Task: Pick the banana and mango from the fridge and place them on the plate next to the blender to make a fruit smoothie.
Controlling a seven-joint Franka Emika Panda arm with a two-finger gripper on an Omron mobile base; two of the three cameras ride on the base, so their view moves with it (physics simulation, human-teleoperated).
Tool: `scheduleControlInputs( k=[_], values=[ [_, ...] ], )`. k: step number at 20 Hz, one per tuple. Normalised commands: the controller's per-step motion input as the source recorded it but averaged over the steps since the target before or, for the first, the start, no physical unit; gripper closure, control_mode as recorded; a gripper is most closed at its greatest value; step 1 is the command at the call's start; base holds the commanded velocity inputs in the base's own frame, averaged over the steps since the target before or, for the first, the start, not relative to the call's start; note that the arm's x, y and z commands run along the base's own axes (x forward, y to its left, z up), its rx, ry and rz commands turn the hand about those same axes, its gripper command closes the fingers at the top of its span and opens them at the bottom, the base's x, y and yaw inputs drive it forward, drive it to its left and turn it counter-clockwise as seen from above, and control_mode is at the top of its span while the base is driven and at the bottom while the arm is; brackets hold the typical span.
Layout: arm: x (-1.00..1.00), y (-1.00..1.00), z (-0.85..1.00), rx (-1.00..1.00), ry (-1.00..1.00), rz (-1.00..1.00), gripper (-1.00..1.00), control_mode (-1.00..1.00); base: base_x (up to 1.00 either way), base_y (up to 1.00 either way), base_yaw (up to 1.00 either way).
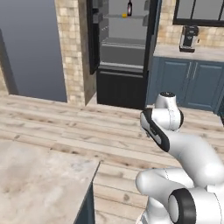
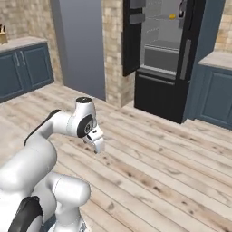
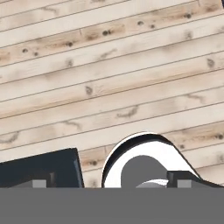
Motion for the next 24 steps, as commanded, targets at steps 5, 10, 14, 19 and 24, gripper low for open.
scheduleControlInputs(
  k=[5,10,14,19,24],
  values=[
    [0.0,0.0,0.0,0.0,0.0,0.0,-1.0,1.0,1.0,-0.33,-0.16],
    [0.0,0.0,0.0,0.0,0.0,0.0,-1.0,1.0,1.0,0.0,-0.09],
    [0.0,0.0,0.0,0.0,0.0,0.0,-1.0,1.0,1.0,0.0,-0.09],
    [0.0,0.0,0.0,0.0,0.0,0.0,-1.0,1.0,1.0,0.04,-0.03],
    [0.0,0.0,0.0,0.0,0.0,0.0,-1.0,1.0,1.0,0.18,-0.01]
  ],
)
